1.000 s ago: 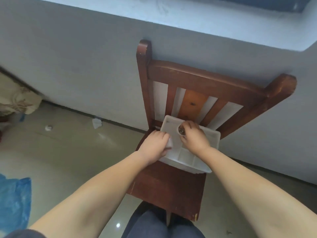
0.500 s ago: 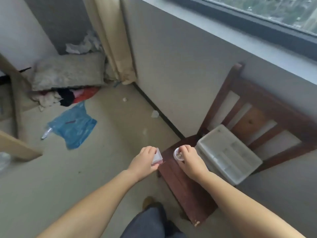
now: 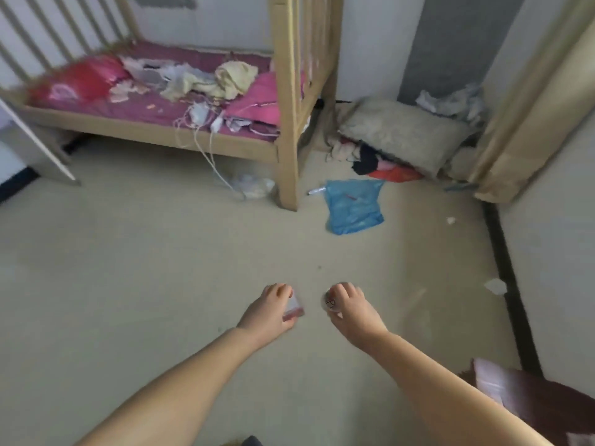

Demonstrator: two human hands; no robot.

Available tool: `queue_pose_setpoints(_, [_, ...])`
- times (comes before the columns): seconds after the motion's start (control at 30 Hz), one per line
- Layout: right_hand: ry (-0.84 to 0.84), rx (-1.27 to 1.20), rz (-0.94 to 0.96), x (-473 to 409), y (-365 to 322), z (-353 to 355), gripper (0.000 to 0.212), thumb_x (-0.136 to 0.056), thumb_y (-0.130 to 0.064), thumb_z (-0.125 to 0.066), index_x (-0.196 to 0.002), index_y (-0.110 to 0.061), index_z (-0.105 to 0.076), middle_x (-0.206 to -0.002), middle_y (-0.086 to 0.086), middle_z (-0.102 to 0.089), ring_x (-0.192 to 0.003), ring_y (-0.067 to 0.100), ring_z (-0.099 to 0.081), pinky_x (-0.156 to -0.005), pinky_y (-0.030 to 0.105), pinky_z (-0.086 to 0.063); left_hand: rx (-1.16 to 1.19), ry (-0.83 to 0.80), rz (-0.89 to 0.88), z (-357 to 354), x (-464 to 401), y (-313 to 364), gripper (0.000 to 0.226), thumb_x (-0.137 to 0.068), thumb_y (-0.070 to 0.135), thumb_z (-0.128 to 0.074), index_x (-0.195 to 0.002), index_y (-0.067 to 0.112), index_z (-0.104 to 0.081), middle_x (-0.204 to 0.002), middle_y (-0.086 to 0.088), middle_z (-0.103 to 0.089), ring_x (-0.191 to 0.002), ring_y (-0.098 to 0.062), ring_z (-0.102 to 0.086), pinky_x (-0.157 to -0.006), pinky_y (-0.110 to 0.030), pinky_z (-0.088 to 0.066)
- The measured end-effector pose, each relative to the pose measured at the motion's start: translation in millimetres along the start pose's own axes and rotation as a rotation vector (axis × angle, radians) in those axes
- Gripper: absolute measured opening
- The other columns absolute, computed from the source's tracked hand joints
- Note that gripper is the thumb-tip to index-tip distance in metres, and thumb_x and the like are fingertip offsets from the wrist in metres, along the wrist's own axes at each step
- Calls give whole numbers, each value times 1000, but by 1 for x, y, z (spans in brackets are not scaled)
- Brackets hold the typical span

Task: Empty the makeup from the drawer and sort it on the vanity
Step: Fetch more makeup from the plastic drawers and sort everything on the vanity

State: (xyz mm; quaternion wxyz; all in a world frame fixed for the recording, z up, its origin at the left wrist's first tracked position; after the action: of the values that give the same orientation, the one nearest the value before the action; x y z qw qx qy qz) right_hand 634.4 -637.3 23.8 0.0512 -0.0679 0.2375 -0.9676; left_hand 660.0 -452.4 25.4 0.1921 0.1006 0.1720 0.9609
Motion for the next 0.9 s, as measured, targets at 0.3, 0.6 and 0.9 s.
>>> queue_pose_setpoints(0.3, [-244, 90, 367, -96, -271, -142, 29, -90, -24, -53, -117, -15, -45, -130, -2, -43, -121, 19, -37, -84, 31, -43, 24, 140, 381, 82, 140, -266, 42, -85, 37, -61, -113, 11, -46, -122, -3, -50, -119, -19, -43, -85, -33, -47])
queue_pose_setpoints(0.6, [-408, 149, 688, -183, -462, -235, 25, -89, -19, -53, -113, -16, -46, -127, -5, -46, -118, 17, -39, -87, 31, -47, 22, 212, 694, 137, 224, -441, 45, -85, 36, -59, -121, 15, -43, -129, -2, -46, -120, -19, -42, -84, -33, -46])
queue_pose_setpoints(0.9, [-490, 168, 906, -352, -635, -306, 28, -88, -16, -53, -115, -15, -46, -126, -2, -45, -115, 17, -40, -83, 31, -47, 85, 326, 894, 221, 194, -627, 44, -86, 31, -59, -122, 11, -44, -128, -5, -47, -120, -21, -43, -88, -34, -46])
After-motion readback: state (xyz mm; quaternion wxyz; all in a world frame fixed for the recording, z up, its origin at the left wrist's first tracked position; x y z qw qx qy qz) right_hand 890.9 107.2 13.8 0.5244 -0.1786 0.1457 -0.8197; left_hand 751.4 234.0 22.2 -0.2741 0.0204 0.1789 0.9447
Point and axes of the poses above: each hand's wrist, its own x-axis away from the middle knuckle, its own z-axis out of the back of the hand, y = z × x, the point moved 4 cm from there along -x, towards the middle knuckle
